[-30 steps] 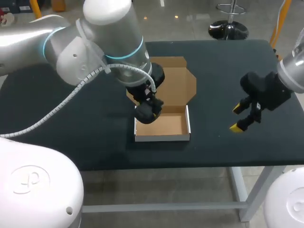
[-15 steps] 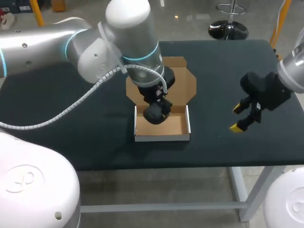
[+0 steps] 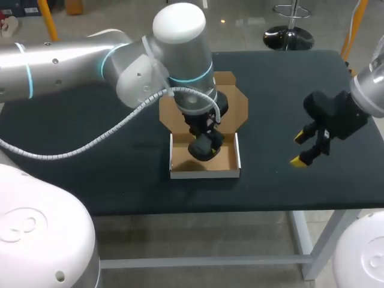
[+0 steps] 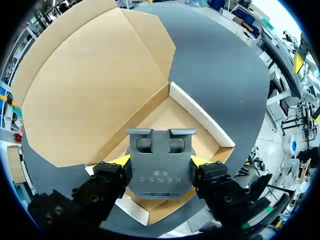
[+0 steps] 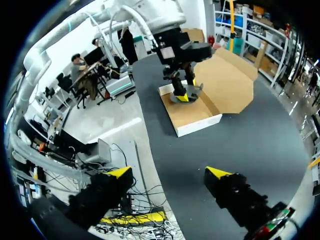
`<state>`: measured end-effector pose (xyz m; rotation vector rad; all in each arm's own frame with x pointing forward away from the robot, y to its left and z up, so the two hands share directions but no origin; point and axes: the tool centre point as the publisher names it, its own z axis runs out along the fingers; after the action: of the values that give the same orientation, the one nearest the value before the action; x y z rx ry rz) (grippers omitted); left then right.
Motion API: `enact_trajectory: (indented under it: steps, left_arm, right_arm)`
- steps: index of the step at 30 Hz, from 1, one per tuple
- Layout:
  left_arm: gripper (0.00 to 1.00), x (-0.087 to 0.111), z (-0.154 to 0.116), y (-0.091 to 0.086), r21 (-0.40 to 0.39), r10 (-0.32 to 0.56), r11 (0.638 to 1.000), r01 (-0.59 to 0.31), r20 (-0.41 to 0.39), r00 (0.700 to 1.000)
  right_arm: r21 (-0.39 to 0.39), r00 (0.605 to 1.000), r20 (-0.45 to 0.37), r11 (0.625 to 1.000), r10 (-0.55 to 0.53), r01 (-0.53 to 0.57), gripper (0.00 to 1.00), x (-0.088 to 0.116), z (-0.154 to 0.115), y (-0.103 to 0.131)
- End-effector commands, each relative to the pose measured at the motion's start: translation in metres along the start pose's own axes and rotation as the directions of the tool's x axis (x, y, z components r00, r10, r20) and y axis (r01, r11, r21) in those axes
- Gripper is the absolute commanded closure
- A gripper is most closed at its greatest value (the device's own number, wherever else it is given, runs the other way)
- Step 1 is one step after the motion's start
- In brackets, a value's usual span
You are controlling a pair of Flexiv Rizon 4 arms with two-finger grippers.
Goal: Assemble the packaging by folding the flat box into shape, placing the metal phone stand inside, and closing the box properly
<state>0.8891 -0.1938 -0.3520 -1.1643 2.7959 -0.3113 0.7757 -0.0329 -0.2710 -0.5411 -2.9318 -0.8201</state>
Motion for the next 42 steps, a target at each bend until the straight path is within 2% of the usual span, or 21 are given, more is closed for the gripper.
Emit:
enact_trajectory:
  steps: [1, 29, 30, 31, 32, 33, 39, 42]
  left_arm:
    - [1.0, 0.002, 0.009, -0.006, -0.011, 0.0, 1.0, 0.0, 0.003, 1.0]
    - [1.0, 0.004, 0.044, 0.0, -0.074, -0.023, 0.997, 0.022, -0.012, 1.0]
    - [0.91, 0.003, 0.044, 0.0, -0.074, -0.023, 0.997, 0.022, -0.012, 1.0]
    - [0.53, 0.003, 0.044, 0.0, -0.075, -0.024, 0.997, 0.023, -0.012, 1.0]
    - [0.09, 0.003, 0.044, 0.001, -0.076, -0.026, 0.997, 0.025, -0.01, 1.0]
    - [0.0, 0.002, 0.044, 0.002, -0.076, -0.027, 0.997, 0.026, -0.01, 1.0]
    - [0.0, 0.002, 0.042, 0.005, -0.074, -0.045, 0.996, 0.045, 0.0, 0.999]
    - [0.0, 0.001, 0.033, 0.008, -0.058, -0.083, 0.995, 0.082, -0.008, 0.997]
  right_arm:
    - [-0.003, 1.0, -0.003, 1.0, -0.002, 0.002, 0.0, 0.0, -0.001, -0.001]
    - [-0.003, 1.0, -0.003, 1.0, -0.002, 0.002, 0.0, 0.0, -0.001, -0.001]
    - [-0.003, 1.0, -0.003, 1.0, -0.002, 0.002, 0.0, 0.0, -0.001, -0.001]
    - [-0.003, 1.0, -0.003, 1.0, -0.002, 0.002, 0.0, 0.0, -0.001, -0.001]
    - [-0.003, 1.0, -0.003, 1.0, -0.002, 0.002, 0.0, 0.0, -0.001, -0.001]
    - [-0.003, 1.0, -0.003, 1.0, -0.002, 0.002, 0.0, 0.0, -0.001, -0.001]
    - [-0.003, 1.0, -0.003, 1.0, -0.002, 0.002, 0.0, 0.0, -0.001, -0.001]
    - [-0.003, 1.0, -0.003, 1.0, -0.002, 0.002, 0.0, 0.0, -0.001, -0.001]
